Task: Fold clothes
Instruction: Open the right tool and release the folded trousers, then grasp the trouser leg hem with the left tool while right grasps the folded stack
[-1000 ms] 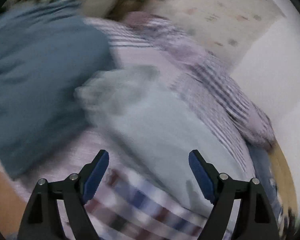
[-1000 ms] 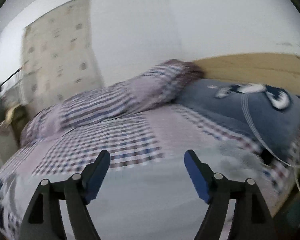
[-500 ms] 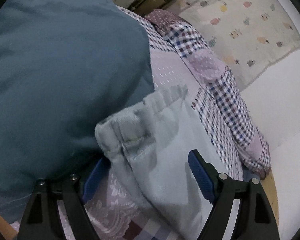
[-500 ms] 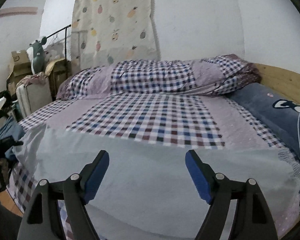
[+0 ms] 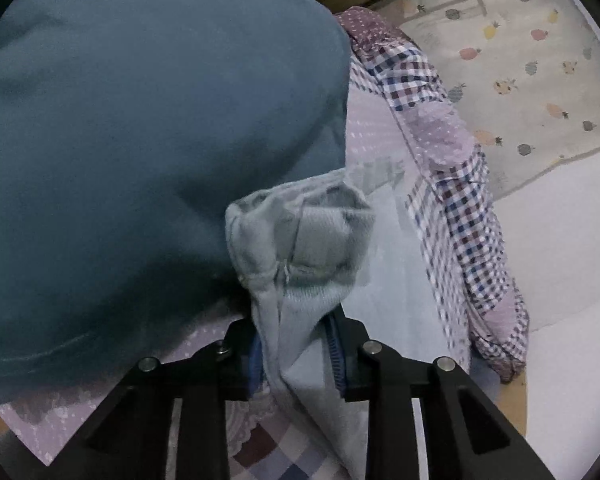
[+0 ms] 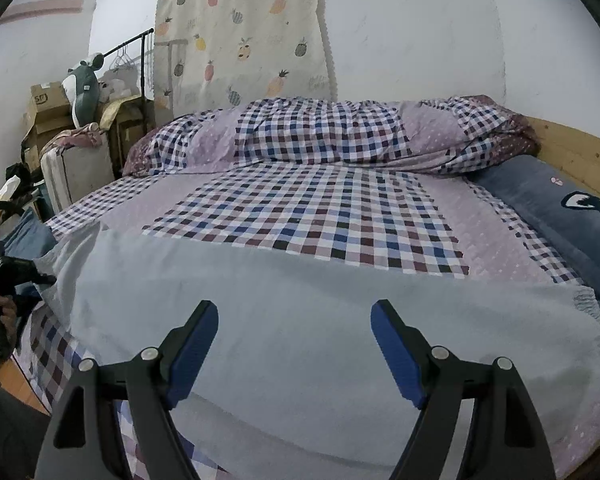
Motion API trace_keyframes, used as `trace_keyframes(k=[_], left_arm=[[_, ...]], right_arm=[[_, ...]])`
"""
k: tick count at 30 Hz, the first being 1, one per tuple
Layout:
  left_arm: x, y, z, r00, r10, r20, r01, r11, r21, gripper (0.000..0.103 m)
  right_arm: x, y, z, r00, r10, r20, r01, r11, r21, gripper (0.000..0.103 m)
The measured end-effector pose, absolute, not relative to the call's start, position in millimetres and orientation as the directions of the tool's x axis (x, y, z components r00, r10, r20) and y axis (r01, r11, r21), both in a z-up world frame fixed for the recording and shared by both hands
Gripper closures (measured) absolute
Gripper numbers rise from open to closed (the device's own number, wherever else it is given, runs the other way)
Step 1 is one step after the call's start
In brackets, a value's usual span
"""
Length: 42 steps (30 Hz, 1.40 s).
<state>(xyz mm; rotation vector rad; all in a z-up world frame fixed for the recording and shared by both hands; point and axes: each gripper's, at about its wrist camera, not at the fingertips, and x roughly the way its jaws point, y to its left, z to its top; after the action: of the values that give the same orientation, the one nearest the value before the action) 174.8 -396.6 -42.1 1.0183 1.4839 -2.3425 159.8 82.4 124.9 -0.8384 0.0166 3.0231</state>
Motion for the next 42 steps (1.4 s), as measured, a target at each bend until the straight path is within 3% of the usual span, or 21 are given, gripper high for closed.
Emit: trace_keyframes(k=[1, 2, 3, 10, 16, 18, 22, 28, 37, 42], left_arm=[[174, -394, -38, -0.745, 0.181, -0.642, 0.494, -0.497, -0.713, 0.077], [174, -391, -33, -0.748, 0.175, -0.64, 0.485, -0.514, -0.708, 0.088], [172, -387, -28, -0.754, 0.182, -0.631, 0.467, -0.527, -0.71, 0.092], [172, -311, 56, -0.824, 0.204, -0.528, 0.208, -0.759, -0.617, 0.093], [203, -149, 122, -0.81, 0.324, -0.488, -0.173, -0.928, -0.329, 0.093], [218, -91, 121, -0.768, 0.391, -0.507, -0.311, -0.92, -0.24, 0.093], [236, -4, 76, -0.631, 0.448, -0.633, -0.504, -0.857, -0.104, 0.093], [241, 28, 29, -0.552, 0.446, -0.704, -0.516, -0.846, -0.132, 0.093], [222, 11, 46, -0.596, 0.531, -0.603, -0.468, -0.839, -0.277, 0.093], [219, 5, 57, -0.617, 0.57, -0.542, -0.468, -0.82, -0.329, 0.093]], right_arm=[[160, 82, 125, -0.857, -0.003, -0.515, -0.003, -1.0, 0.01, 0.021], [160, 82, 124, -0.857, -0.006, -0.515, 0.001, -1.0, 0.011, 0.021], [161, 82, 124, -0.857, -0.011, -0.515, 0.005, -1.0, 0.014, 0.021], [164, 100, 130, -0.857, -0.088, -0.508, 0.023, -0.991, 0.134, 0.021], [166, 144, 123, -0.835, -0.24, -0.495, 0.037, -0.922, 0.385, 0.021], [162, 164, 110, -0.801, -0.329, -0.499, 0.044, -0.866, 0.499, 0.021], [151, 198, 69, -0.719, -0.511, -0.47, 0.009, -0.683, 0.73, 0.02], [132, 213, 30, -0.626, -0.581, -0.52, -0.083, -0.614, 0.785, 0.02], [79, 203, 17, -0.572, -0.68, -0.459, -0.057, -0.525, 0.849, 0.019], [36, 188, 6, -0.532, -0.682, -0.502, -0.065, -0.558, 0.827, 0.019]])
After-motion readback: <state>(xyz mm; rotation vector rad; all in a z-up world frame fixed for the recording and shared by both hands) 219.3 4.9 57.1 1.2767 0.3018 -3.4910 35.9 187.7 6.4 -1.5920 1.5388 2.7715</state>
